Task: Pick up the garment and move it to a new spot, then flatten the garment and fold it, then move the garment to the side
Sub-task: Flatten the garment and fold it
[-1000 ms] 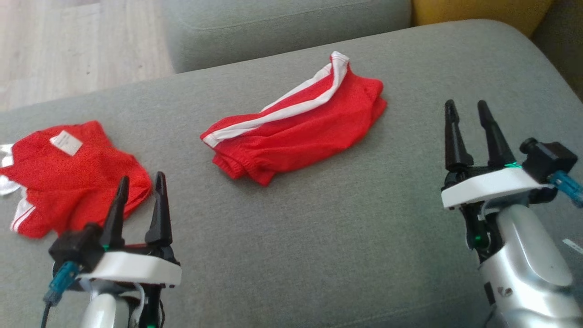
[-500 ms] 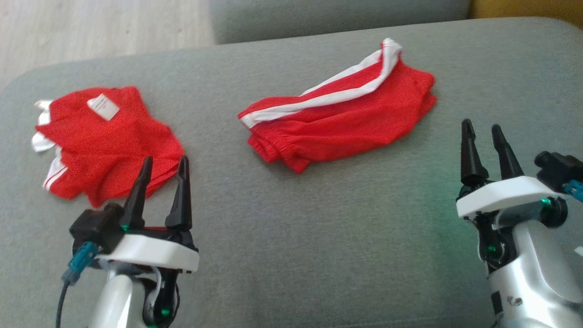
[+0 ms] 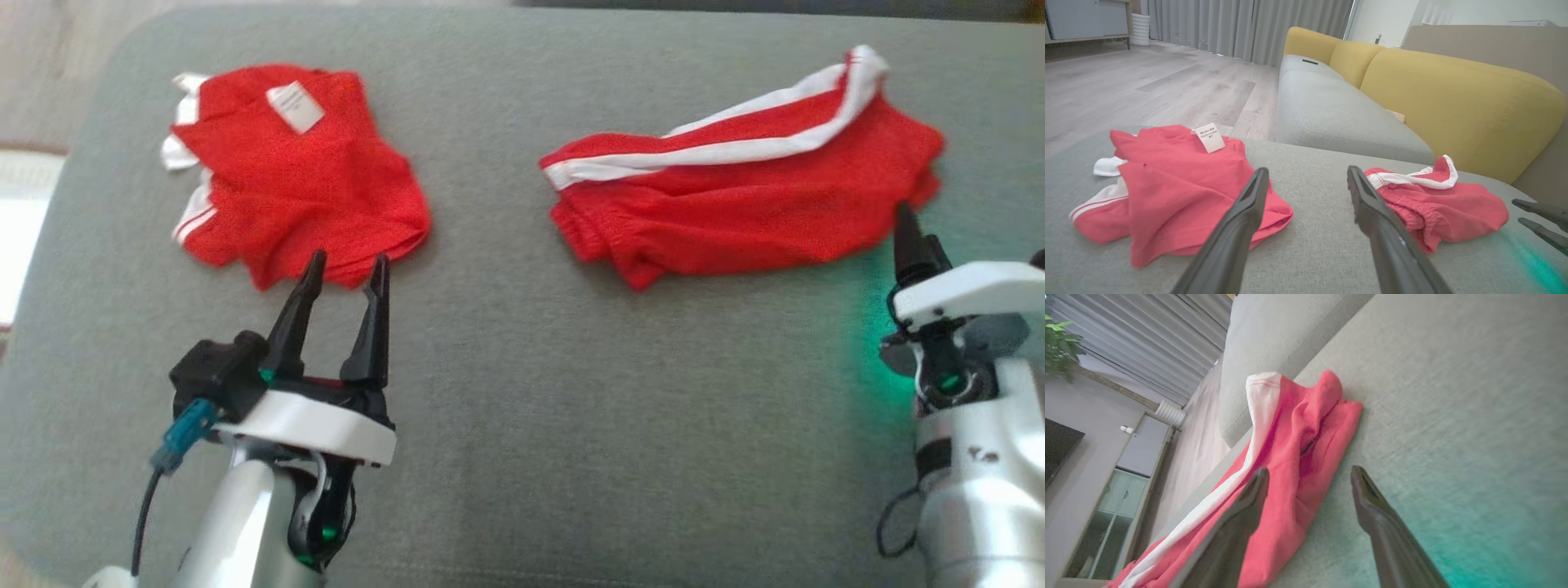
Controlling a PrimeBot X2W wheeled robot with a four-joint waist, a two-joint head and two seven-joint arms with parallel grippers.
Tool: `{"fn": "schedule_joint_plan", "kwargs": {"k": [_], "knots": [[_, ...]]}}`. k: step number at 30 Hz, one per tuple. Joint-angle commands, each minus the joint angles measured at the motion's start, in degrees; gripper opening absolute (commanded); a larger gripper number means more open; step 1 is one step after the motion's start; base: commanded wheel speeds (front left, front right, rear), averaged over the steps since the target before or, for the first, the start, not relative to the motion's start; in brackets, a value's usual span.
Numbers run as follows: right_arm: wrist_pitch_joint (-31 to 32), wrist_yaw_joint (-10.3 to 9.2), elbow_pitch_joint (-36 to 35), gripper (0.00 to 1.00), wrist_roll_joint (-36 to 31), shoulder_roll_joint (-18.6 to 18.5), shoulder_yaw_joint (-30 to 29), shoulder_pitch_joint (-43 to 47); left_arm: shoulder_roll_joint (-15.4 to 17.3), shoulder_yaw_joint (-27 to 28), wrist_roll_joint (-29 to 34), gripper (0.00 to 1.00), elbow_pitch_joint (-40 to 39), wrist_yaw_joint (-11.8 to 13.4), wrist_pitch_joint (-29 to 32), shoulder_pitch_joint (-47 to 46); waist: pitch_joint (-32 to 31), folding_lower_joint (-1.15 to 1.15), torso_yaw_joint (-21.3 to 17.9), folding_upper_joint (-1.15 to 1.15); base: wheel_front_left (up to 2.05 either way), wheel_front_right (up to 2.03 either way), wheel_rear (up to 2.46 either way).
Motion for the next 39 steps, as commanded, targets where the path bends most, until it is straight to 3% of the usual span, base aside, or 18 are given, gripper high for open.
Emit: {"fn": "schedule_joint_plan", "kwargs": {"k": [1,9,28,29,39], "knots": [[1.0,-0.05,0.24,1.0,0.82,0.65,-0.68,-3.11,0.43,1.33,-0.4,1.0,-1.54,0.17,-0.69,-2.58,1.75,0.0,2.66,0.0,0.0,0.0,0.0],[2.7,-0.05,11.12,1.0,-1.38,-1.96,-10.74,-10.41,0.43,-0.25,-0.87,1.0,-1.88,0.58,-0.69,-3.55,3.19,0.0,6.47,0.0,0.0,0.0,0.0],[1.55,-0.05,20.57,1.0,-10.46,-8.84,-14.87,-18.72,0.42,-4.85,-3.23,1.0,-1.39,1.35,-0.69,-6.66,5.15,0.0,13.13,0.0,0.0,0.0,0.0],[1.01,-0.05,20.83,0.0,-10.86,-9.24,-15.03,-18.62,0.42,-5.24,-3.32,1.0,-1.26,1.41,-0.69,-6.73,4.97,0.0,13.44,0.0,0.0,0.0,0.0],[-5.13,-0.05,18.31,0.0,-9.5,-10.7,-15.84,-12.87,0.42,-6.94,-2.72,1.0,0.08,1.56,-0.69,-6.18,1.11,0.0,14.42,0.0,0.0,0.0,0.0]]}}
